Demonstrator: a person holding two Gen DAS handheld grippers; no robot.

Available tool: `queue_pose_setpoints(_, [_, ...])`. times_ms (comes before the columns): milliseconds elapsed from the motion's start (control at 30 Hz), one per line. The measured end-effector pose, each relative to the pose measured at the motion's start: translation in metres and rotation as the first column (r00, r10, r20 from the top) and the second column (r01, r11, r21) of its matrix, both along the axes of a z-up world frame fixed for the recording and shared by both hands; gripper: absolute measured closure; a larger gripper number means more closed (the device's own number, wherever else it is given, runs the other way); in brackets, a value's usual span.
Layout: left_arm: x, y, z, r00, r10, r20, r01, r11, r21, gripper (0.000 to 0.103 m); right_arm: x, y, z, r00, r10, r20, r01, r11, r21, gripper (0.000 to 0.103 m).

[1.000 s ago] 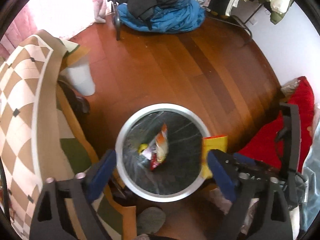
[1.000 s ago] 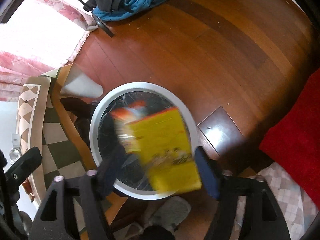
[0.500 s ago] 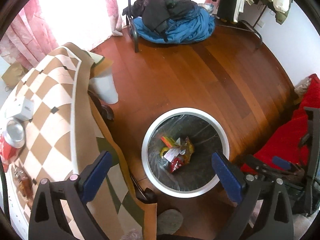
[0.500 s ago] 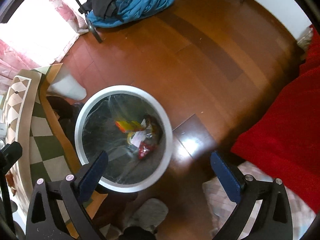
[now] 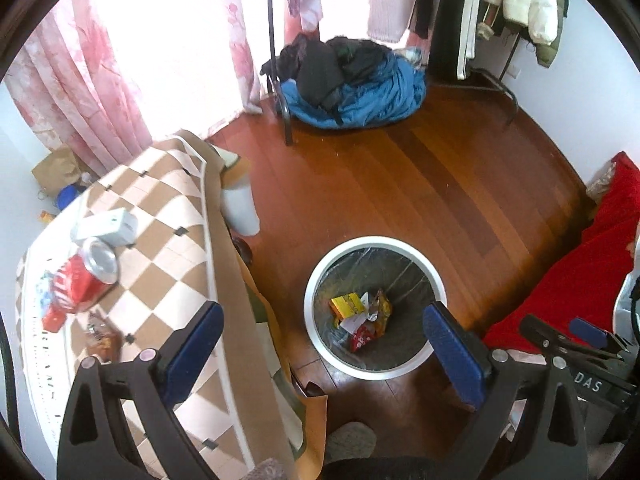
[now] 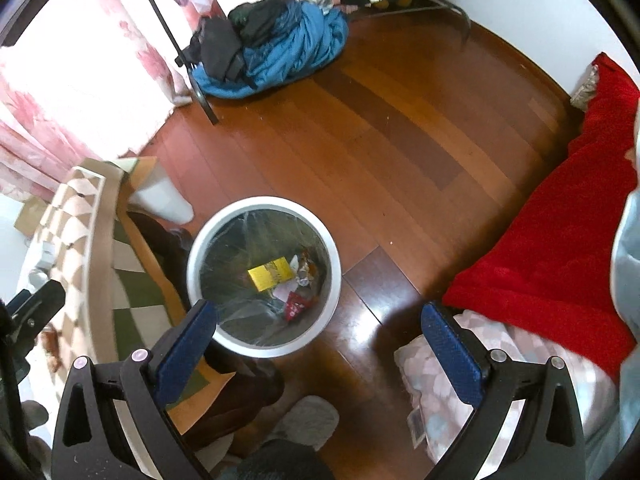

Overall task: Collect trash
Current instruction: 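Move both tools back over the table, then grasp the DHA Pure Milk carton with the left gripper while the right gripper grasps the brown snack packet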

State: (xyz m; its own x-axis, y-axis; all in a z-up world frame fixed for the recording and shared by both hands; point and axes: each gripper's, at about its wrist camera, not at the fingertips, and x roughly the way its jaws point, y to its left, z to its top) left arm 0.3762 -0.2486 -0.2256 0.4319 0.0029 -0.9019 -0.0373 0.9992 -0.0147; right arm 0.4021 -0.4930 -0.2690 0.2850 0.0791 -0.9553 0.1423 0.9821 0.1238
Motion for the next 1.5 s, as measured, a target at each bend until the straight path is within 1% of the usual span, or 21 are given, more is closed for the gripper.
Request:
queue_pose_setpoints(167, [-0.02,0.006,0.032,0.998,0.014,0.062,-0.015,1.0,0.001,0.001,-0.024,0.002,0.039,0.998,-0.01,0.06,0.008,1.0,0.028,0.0])
queue_pose_setpoints(333, [-0.042,0.021,0.063,0.991,0.062,0.118,-0.066,0.997,0.026,0.001,-0.041,0.006,0.078,0.992,-0.021,0.121,0.014,0.998,0.064,0.0])
queue_pose_setpoints(433, [-0.054,0.04,0.08,0.982,0.109,0.154,-0.114,0.993,0.024,0.001,-0.046,0.012,0.1,0.988,-0.029,0.152,0.014,0.995,0.095,0.0])
queue_pose_setpoints(567, [-0.067,0.088,0.09,0.965,0.198,0.169,-0.2,0.98,-0.006,0.001,-0.046,0.037,0.12,0.985,-0.007,0.171,-0.019,0.989,0.149,0.0])
queue_pose_setpoints(633, [-0.074,0.123,0.085,0.95,0.265,0.163,-0.268,0.963,-0.001,0.001,-0.042,0.064,0.125,0.986,0.036,0.165,-0.064,0.983,0.169,0.0])
queue_pose_setpoints(733, [-0.088,0.17,0.067,0.926,0.352,0.137,-0.361,0.932,0.045,0.001,-0.037,0.117,0.12,0.982,0.123,0.141,-0.148,0.973,0.177,0.0])
queue_pose_setpoints(767, [-0.095,0.189,0.056,0.914,0.389,0.118,-0.399,0.914,0.076,0.001,-0.035,0.136,0.117,0.979,0.155,0.132,-0.177,0.967,0.182,0.0])
queue_pose_setpoints(833, [-0.111,0.223,0.032,0.889,0.451,0.072,-0.457,0.879,0.133,0.001,-0.031,0.183,0.109,0.961,0.25,0.118,-0.268,0.947,0.177,0.0])
queue_pose_setpoints(867, [-0.122,0.246,0.015,0.869,0.493,0.045,-0.493,0.854,0.168,0.001,-0.03,0.206,0.104,0.949,0.296,0.109,-0.311,0.936,0.166,0.0])
queue_pose_setpoints(900, [-0.13,0.259,0.003,0.856,0.517,0.024,-0.512,0.838,0.189,0.001,-0.029,0.232,0.097,0.932,0.349,0.098,-0.361,0.918,0.164,0.0])
queue_pose_setpoints(1000, [-0.159,0.305,-0.045,0.798,0.598,-0.068,-0.567,0.785,0.251,0.001,-0.026,0.318,0.071,0.848,0.528,0.045,-0.529,0.838,0.138,0.0])
queue_pose_setpoints(1033, [-0.167,0.32,-0.062,0.778,0.62,-0.104,-0.581,0.772,0.257,0.001,-0.027,0.355,0.059,0.798,0.603,0.017,-0.601,0.792,0.109,0.0])
queue_pose_setpoints(1100, [-0.178,0.337,-0.084,0.75,0.643,-0.152,-0.597,0.758,0.262,0.001,-0.03,0.399,0.042,0.724,0.69,-0.019,-0.687,0.723,0.069,0.0])
queue_pose_setpoints(1133, [-0.183,0.347,-0.096,0.733,0.657,-0.175,-0.607,0.749,0.266,0.001,-0.032,0.425,0.029,0.672,0.739,-0.054,-0.738,0.674,0.037,0.0])
queue_pose_setpoints(1200, [-0.191,0.361,-0.106,0.711,0.675,-0.198,-0.624,0.735,0.265,0.001,-0.033,0.464,0.006,0.6,0.793,-0.107,-0.798,0.603,-0.013,0.0])
queue_pose_setpoints(1233, [-0.195,0.368,-0.112,0.701,0.683,-0.205,-0.633,0.729,0.261,0.001,-0.034,0.479,-0.004,0.576,0.806,-0.134,-0.816,0.578,-0.033,0.0])
queue_pose_setpoints(1300, [-0.2,0.377,-0.116,0.691,0.691,-0.212,-0.644,0.722,0.253,0.001,-0.034,0.5,-0.026,0.533,0.826,-0.182,-0.844,0.535,-0.043,0.002])
queue_pose_setpoints(1367, [-0.201,0.383,-0.118,0.69,0.692,-0.212,-0.647,0.721,0.249,0.001,-0.035,0.511,-0.041,0.514,0.83,-0.217,-0.854,0.519,-0.042,0.015])
queue_pose_setpoints(1400, [-0.202,0.385,-0.118,0.691,0.692,-0.209,-0.647,0.721,0.247,0.001,-0.035,0.514,-0.049,0.509,0.828,-0.235,-0.856,0.516,-0.036,0.02])
queue_pose_setpoints(1433, [-0.202,0.387,-0.117,0.693,0.691,-0.205,-0.648,0.722,0.243,0.001,-0.035,0.515,-0.055,0.511,0.824,-0.246,-0.853,0.52,-0.03,0.029])
queue_pose_setpoints(1500, [-0.198,0.391,-0.116,0.7,0.687,-0.197,-0.647,0.726,0.233,0.001,-0.037,0.513,-0.056,0.519,0.824,-0.225,-0.85,0.526,-0.035,0.034])
